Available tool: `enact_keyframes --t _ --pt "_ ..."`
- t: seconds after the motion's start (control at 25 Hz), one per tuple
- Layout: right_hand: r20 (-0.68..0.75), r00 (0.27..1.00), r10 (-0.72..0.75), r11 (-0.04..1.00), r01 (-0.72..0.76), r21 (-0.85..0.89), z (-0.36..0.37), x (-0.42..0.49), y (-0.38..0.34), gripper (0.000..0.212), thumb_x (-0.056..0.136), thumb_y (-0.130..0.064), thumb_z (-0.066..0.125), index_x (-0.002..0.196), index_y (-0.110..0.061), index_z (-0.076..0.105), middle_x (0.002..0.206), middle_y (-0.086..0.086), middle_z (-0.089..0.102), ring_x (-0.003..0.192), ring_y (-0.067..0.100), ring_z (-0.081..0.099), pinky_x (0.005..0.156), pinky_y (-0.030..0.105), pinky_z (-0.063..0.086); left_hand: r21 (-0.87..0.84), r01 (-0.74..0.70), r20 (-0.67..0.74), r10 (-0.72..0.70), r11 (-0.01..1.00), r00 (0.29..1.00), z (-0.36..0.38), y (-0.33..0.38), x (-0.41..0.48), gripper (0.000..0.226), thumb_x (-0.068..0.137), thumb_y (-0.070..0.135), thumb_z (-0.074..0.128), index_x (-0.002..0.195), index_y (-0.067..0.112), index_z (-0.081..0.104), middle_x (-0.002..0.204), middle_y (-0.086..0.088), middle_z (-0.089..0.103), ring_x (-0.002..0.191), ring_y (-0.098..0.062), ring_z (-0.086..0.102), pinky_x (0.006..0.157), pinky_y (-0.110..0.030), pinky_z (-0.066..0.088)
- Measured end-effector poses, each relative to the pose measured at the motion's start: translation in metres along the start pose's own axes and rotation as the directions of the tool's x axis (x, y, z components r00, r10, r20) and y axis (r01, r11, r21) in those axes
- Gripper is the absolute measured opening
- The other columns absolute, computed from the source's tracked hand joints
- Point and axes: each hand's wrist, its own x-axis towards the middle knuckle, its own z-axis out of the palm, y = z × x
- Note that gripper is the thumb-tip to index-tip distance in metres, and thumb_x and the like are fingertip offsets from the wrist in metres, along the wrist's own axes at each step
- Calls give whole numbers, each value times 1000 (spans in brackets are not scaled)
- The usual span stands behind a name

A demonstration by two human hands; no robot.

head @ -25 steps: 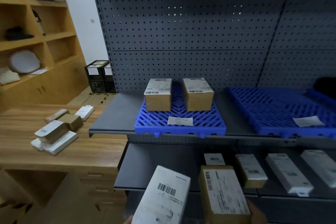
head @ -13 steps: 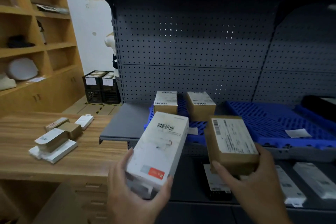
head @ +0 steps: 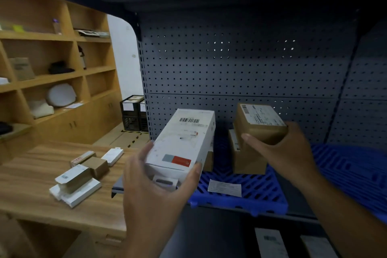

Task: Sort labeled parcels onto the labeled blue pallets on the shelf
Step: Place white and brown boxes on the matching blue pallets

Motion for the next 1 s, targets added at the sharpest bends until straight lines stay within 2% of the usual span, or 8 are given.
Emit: enact_keyframes --t 0.16,0.32,0.56,0.68,0.76,0.84,0.92,1.0 --pt "62 998 15 999 -13 -33 19 27 13 99 46 -74 86 126 -28 48 118 -7 60 98 4 61 64 20 51 11 -15 -59 16 1000 998 24 -1 10 102 45 98 62 131 47 44 115 46 41 109 24 43 69 -13 44" --pt "58 998 18 998 -14 -65 28 35 20 110 43 -80 83 133 -30 43 123 -7 57 103 8 59 64 18 48 22 -17 -44 18 1000 999 32 -6 15 105 48 97 62 135 42 44 115 44 41 108 21 44 72 -15 43" --pt "11 999 42 995 -40 -92 36 34 20 126 38 -89 78 142 -34 31 135 -7 50 120 14 54 94 38 54 -30 -4 -13 3 1000 1000 31 -13 24 101 48 92 68 135 46 44 117 46 41 111 20 43 77 -18 46" --pt "14 998 56 993 -54 -106 38 29 18 128 38 -88 78 144 -35 29 139 -6 49 125 16 52 100 44 53 -46 -22 12 23 999 1000 29 -13 23 94 49 90 68 130 50 42 115 48 40 110 22 42 74 -13 42" --pt "7 998 62 991 -61 -119 39 26 14 135 39 -88 78 150 -35 21 149 -3 41 134 18 45 107 46 47 -62 -34 27 35 997 999 28 -14 21 91 50 85 70 129 51 41 114 49 39 109 24 41 74 -14 41" --pt "-22 997 75 990 -77 -117 35 19 10 141 44 -90 75 156 -38 6 162 -8 22 146 17 30 115 48 35 -67 -49 36 52 997 998 26 -15 19 90 51 84 69 129 51 40 114 51 38 109 24 40 74 -14 40" --pt "-91 994 64 997 -67 -28 23 7 11 128 57 -93 63 158 -39 3 165 -11 17 148 14 26 117 46 31 -80 -77 36 80 994 996 27 -12 16 92 49 85 70 129 49 42 116 45 41 111 16 45 76 -16 44" --pt "-168 984 59 998 -51 48 2 -9 21 109 70 -88 52 158 -35 13 162 -9 27 144 13 33 116 44 33 -124 -101 55 108 987 993 35 -3 12 93 50 82 73 131 45 46 118 35 47 113 6 51 74 -20 53"
